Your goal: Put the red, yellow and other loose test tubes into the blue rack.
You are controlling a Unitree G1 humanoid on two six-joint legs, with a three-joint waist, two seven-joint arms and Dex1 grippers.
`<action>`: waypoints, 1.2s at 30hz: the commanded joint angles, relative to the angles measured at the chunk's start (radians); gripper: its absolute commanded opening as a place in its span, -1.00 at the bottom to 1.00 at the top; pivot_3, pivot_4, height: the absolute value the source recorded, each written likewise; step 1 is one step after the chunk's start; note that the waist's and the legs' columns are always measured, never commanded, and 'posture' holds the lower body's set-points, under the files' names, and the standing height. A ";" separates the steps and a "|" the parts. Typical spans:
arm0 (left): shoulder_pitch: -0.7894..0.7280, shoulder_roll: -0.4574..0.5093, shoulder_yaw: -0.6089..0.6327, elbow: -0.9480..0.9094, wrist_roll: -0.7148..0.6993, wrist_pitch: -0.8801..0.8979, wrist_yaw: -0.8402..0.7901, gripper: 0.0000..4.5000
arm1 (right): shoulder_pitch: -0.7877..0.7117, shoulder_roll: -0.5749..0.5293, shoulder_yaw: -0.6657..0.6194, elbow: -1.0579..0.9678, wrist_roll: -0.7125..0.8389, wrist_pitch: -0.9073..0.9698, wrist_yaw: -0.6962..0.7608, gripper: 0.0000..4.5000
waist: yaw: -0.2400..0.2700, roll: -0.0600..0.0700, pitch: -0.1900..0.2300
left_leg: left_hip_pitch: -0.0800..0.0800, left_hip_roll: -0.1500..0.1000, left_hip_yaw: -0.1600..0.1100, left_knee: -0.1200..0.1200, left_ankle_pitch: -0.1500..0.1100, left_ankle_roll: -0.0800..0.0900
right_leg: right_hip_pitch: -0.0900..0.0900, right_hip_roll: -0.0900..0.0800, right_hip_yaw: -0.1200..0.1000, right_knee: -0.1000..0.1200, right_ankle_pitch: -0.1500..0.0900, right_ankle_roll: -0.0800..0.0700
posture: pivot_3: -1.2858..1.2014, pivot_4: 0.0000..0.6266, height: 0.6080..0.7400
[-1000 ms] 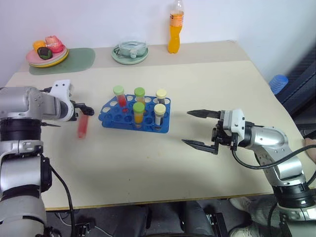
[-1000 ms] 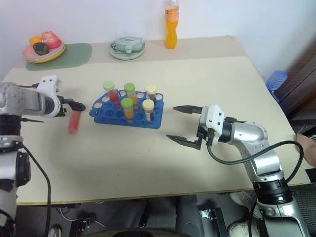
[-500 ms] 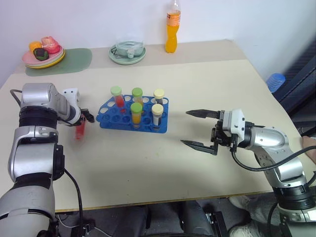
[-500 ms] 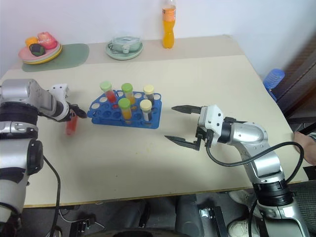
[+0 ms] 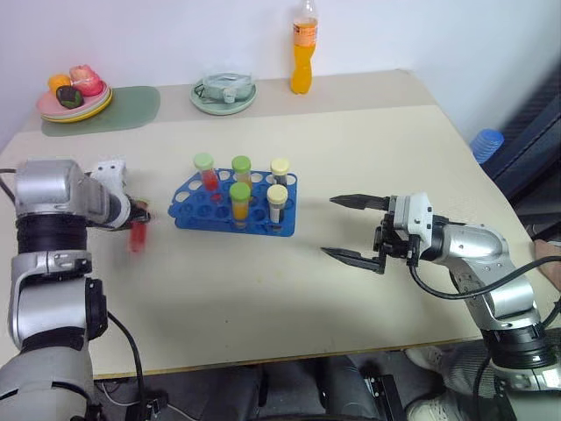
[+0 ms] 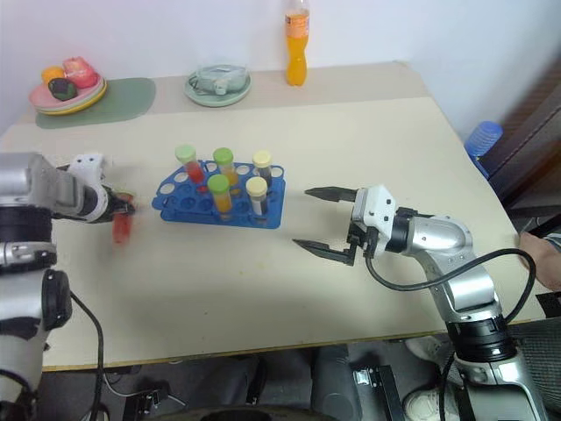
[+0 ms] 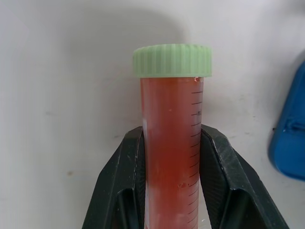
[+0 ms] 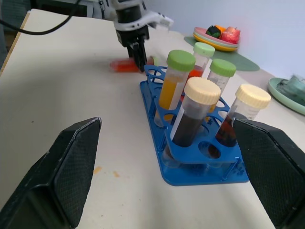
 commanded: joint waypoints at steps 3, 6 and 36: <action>0.217 -0.004 0.175 -0.467 -0.056 -0.234 -0.067 -0.45 | -0.027 0.012 -0.010 0.009 0.017 -0.021 0.016 1.00 | 0.002 0.000 0.000 | 0.000 0.000 0.000 0.000 0.000 0.000 | 0.000 -0.001 0.000 0.000 0.000 0.000 | 0.03 -0.52 1.00; 0.377 -0.089 0.284 -0.675 -0.138 -0.493 -0.166 -0.45 | -0.021 0.013 -0.011 0.009 0.019 -0.018 0.020 1.00 | 0.005 0.000 0.000 | 0.000 0.000 0.001 0.000 0.000 0.000 | 0.000 -0.001 -0.001 -0.001 0.000 0.000 | 0.03 -0.52 1.00; 0.569 -0.448 -0.073 -0.183 0.170 -1.938 -0.181 -0.45 | 0.130 -0.064 -0.134 -0.164 0.030 0.061 -0.095 1.00 | 0.038 0.000 -0.001 | 0.002 0.002 0.004 0.002 -0.001 0.002 | 0.004 -0.001 -0.001 -0.003 0.001 -0.002 | 0.03 -0.52 1.00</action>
